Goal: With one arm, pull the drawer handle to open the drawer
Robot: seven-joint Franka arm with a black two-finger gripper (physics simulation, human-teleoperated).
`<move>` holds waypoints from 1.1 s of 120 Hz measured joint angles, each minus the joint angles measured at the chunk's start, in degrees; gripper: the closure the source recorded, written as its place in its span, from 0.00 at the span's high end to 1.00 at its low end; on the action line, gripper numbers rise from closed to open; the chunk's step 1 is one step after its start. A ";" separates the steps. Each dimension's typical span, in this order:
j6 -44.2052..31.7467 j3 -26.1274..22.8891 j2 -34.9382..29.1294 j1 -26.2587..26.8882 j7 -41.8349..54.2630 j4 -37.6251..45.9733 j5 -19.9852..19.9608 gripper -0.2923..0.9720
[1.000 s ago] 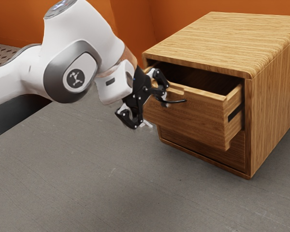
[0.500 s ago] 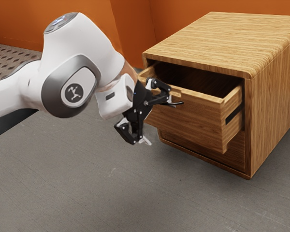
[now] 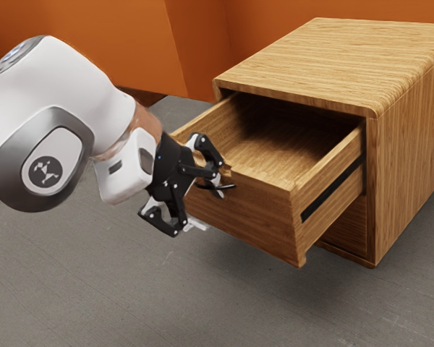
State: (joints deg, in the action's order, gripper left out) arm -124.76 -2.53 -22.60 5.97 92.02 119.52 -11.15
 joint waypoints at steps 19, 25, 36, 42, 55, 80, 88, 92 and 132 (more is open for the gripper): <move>-0.29 0.09 -3.11 0.18 -0.17 2.61 -0.20 0.46; -0.70 0.07 -2.71 0.18 -0.21 2.77 -0.76 0.52; -2.05 0.04 -3.02 -0.07 -0.29 3.03 -1.98 0.43; -2.76 0.06 -3.87 -0.05 -0.32 3.62 -1.97 0.40; -3.77 0.08 -7.07 1.33 -0.39 5.41 -2.04 0.37; -3.75 0.29 -8.86 2.97 -0.45 3.68 -1.19 0.62; -1.65 1.52 -8.69 2.87 -0.42 -0.53 -0.28 0.67; -0.21 2.76 -8.45 2.71 -0.41 -2.39 0.11 0.69; 25.71 10.03 10.41 -6.14 -9.24 -33.10 10.44 0.76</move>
State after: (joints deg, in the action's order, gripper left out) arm -99.05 7.50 -12.19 -0.17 82.77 86.42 -0.71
